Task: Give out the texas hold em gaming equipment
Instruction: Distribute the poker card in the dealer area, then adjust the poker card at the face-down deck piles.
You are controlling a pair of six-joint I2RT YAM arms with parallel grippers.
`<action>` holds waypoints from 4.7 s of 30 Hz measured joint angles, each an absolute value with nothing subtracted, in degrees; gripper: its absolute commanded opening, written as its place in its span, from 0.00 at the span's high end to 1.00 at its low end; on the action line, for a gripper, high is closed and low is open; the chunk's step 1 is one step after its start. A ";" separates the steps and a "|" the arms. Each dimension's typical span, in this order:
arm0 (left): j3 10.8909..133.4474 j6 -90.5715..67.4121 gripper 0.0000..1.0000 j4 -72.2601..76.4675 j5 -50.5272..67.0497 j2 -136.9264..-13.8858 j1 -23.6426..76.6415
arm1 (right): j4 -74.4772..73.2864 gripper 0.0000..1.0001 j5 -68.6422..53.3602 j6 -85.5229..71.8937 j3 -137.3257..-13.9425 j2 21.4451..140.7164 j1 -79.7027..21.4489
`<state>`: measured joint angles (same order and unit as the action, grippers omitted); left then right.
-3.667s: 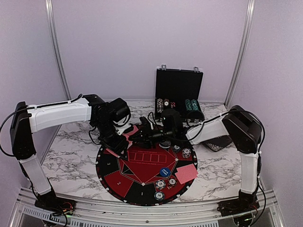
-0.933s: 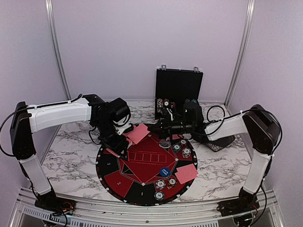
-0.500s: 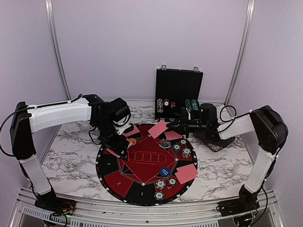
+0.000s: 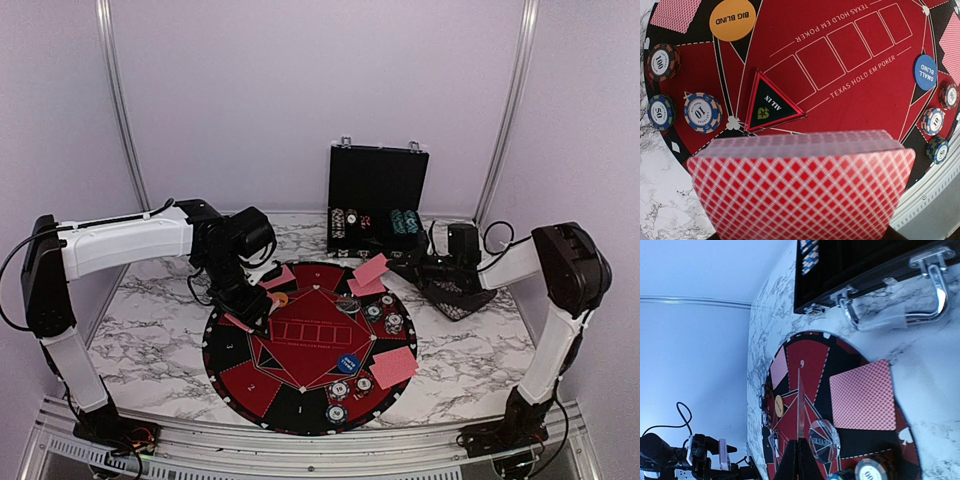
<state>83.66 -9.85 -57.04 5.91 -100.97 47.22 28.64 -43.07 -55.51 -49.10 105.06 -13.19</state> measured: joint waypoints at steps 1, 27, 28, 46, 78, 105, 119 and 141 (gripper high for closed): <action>83.66 -9.87 0.50 -57.04 5.91 -100.97 47.22 | 28.16 1.00 -42.81 -54.98 -49.36 105.80 -12.91; 83.66 -9.85 0.50 -57.04 5.91 -100.97 47.22 | 16.53 0.78 -35.20 -43.33 -54.78 112.05 -12.51; 83.66 -9.85 0.50 -57.06 5.93 -100.97 47.22 | 15.59 0.77 -34.74 -42.68 -55.05 112.03 -12.51; 83.66 -9.87 0.50 -57.04 5.96 -100.97 47.22 | -0.99 0.76 -24.69 -31.51 -62.24 111.31 -17.21; 83.81 -9.89 0.50 -57.08 5.98 -100.97 47.44 | 4.54 0.31 -35.94 -39.88 -62.85 99.29 -30.15; 84.60 -9.98 0.50 -57.17 5.96 -100.99 48.05 | 29.45 0.35 -48.71 -60.18 -66.02 113.58 -43.33; 84.60 -9.98 0.50 -57.17 5.96 -101.03 48.07 | 32.69 0.37 -50.24 -63.46 -68.79 116.77 -46.06; 84.60 -9.91 0.50 -57.19 5.93 -101.03 48.07 | 31.94 0.51 -50.06 -63.75 -72.27 121.51 -48.12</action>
